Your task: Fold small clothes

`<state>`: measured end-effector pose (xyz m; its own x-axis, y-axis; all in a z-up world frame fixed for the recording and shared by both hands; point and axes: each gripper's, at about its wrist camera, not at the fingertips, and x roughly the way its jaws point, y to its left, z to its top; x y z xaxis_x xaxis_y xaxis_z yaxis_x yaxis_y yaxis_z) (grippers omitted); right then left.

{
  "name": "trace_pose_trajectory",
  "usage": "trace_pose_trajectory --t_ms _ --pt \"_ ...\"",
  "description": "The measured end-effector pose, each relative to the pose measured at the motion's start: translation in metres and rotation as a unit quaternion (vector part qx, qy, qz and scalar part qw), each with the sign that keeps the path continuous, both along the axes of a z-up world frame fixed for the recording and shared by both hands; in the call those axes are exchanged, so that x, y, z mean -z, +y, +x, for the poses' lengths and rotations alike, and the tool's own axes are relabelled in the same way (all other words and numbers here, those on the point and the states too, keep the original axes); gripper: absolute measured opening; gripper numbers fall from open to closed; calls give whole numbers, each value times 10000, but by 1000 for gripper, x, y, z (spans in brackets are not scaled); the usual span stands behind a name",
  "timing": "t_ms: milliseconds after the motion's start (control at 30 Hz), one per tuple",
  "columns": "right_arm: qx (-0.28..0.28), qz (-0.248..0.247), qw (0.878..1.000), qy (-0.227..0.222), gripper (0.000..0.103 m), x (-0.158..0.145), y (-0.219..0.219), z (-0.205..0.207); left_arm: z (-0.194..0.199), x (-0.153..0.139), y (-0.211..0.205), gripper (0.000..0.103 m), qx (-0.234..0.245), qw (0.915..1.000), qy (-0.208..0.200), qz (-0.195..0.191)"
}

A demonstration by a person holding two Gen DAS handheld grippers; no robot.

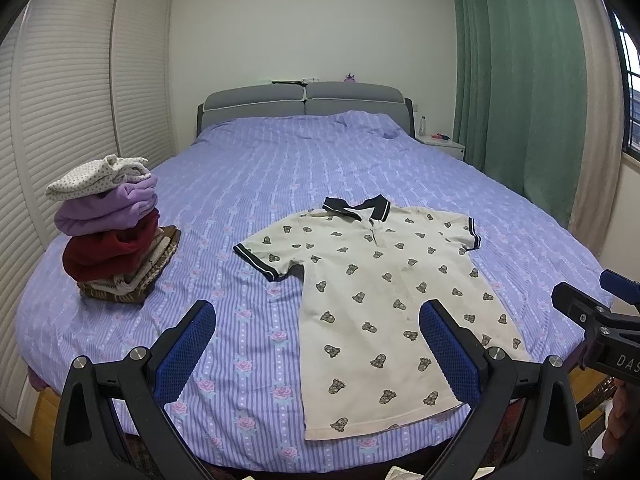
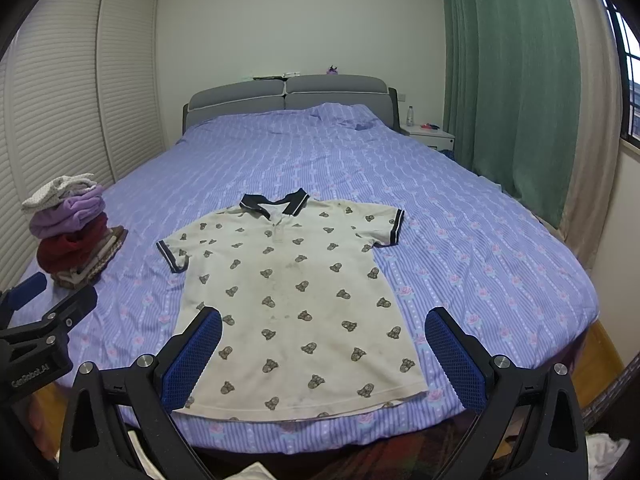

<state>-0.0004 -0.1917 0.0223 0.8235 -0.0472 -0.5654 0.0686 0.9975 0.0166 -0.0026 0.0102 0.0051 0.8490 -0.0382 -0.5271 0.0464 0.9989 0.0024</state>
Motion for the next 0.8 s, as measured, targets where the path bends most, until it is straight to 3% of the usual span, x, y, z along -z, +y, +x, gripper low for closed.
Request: trace_pose_trajectory --t_ms 800 --pt "-12 -51 10000 1 102 1 4 0 -3 -1 5 103 -81 9999 -57 -39"
